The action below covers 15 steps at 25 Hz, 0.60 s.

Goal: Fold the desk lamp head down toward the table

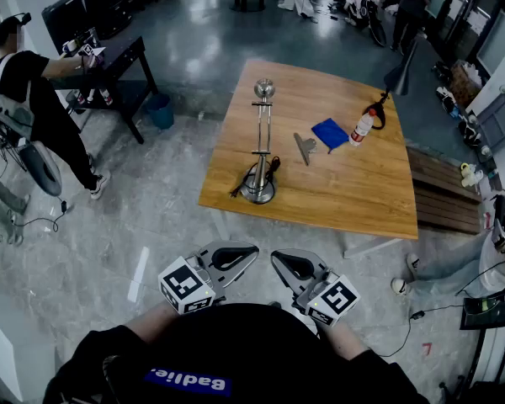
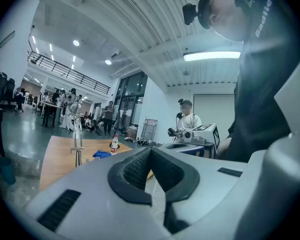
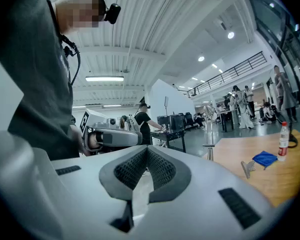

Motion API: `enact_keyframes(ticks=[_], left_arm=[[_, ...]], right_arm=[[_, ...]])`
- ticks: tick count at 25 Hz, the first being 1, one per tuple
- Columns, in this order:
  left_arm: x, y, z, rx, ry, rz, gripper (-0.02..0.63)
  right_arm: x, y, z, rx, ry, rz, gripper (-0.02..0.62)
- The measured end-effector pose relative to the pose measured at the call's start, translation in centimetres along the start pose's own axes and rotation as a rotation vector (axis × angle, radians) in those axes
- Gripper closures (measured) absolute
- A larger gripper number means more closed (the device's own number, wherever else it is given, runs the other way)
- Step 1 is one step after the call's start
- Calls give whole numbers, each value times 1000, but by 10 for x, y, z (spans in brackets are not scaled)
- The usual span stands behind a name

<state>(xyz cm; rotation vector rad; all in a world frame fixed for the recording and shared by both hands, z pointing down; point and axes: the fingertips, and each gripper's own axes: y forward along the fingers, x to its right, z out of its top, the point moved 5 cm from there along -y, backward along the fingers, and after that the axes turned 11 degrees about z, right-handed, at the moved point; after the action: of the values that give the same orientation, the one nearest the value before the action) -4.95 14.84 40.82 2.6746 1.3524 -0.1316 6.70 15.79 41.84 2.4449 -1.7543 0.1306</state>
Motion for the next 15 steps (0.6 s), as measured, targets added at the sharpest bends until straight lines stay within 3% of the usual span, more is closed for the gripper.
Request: enact_keyframes(ticks=[15], left_arm=[[1, 5, -6, -8, -12, 13, 598]], right_arm=[[4, -1, -4, -8, 0, 20, 589]])
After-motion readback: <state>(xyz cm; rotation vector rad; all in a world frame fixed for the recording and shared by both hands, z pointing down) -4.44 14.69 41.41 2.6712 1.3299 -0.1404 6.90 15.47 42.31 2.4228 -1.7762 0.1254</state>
